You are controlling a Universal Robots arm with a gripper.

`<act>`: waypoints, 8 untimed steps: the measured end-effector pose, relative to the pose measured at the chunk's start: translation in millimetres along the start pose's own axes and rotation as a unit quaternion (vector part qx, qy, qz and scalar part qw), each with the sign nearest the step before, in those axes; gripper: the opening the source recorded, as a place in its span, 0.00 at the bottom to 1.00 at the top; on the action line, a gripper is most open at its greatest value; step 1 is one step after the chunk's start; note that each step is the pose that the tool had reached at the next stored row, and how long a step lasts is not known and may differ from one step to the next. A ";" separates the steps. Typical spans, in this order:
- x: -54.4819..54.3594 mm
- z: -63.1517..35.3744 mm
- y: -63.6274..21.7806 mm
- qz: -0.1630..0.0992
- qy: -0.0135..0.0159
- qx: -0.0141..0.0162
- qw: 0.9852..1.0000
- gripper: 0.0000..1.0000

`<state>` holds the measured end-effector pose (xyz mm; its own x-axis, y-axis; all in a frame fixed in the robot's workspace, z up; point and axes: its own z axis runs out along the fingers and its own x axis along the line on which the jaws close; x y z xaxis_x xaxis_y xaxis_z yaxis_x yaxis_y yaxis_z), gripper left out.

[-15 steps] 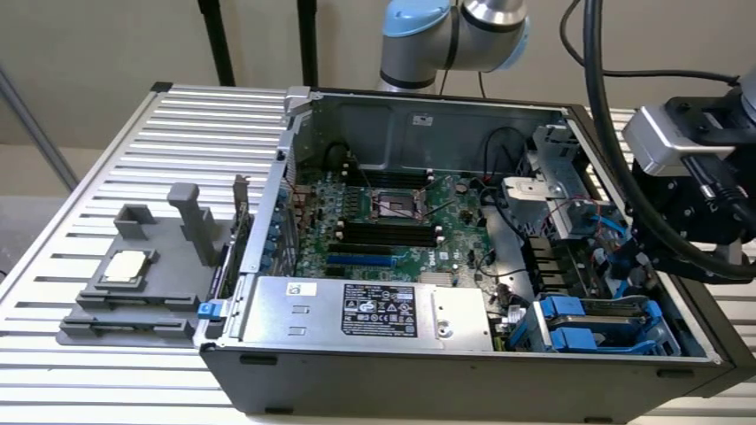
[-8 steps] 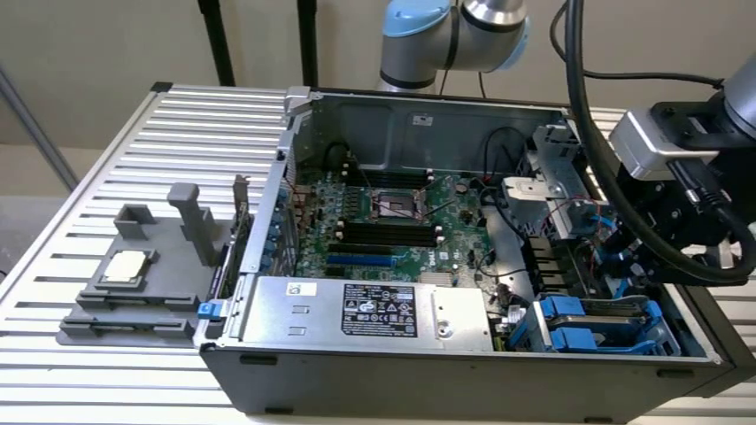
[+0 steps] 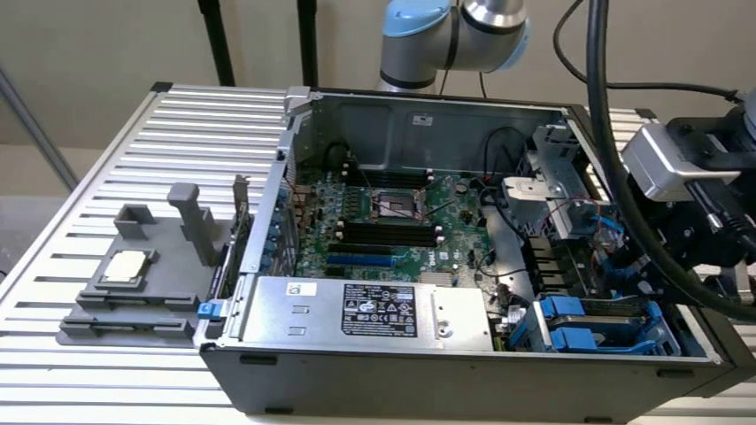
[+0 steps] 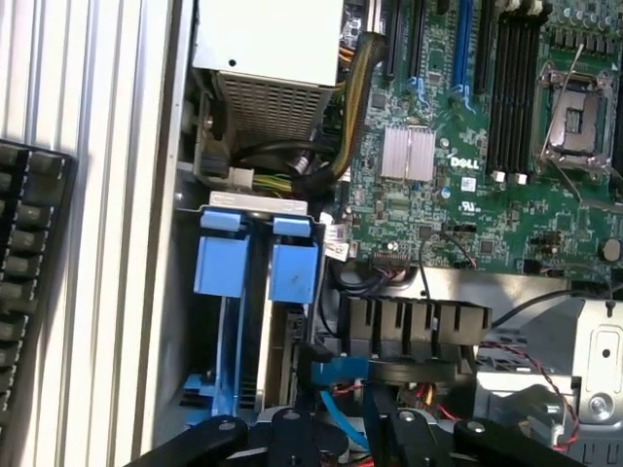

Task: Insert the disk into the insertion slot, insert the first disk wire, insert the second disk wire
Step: 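Insert the first disk wire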

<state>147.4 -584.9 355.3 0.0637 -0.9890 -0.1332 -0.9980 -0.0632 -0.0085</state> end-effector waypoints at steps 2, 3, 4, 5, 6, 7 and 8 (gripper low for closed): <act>6.5 -0.9 -0.4 0.001 0.000 -0.004 1.000 0.33; 9.1 -1.3 -1.0 0.001 0.000 -0.007 1.000 0.33; 11.3 -1.5 -2.1 0.001 -0.001 -0.009 1.000 0.33; 12.9 -1.8 -4.0 0.002 -0.001 -0.011 1.000 0.33; 14.1 -1.9 -6.5 0.002 -0.001 -0.013 1.000 0.33; 15.0 -2.0 -9.5 0.002 -0.002 -0.014 1.000 0.33; 15.6 -2.1 -12.4 0.002 -0.003 -0.015 1.000 0.33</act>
<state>160.8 -599.8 355.4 0.0597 -0.9886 -0.1383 -0.9978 -0.0633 0.0218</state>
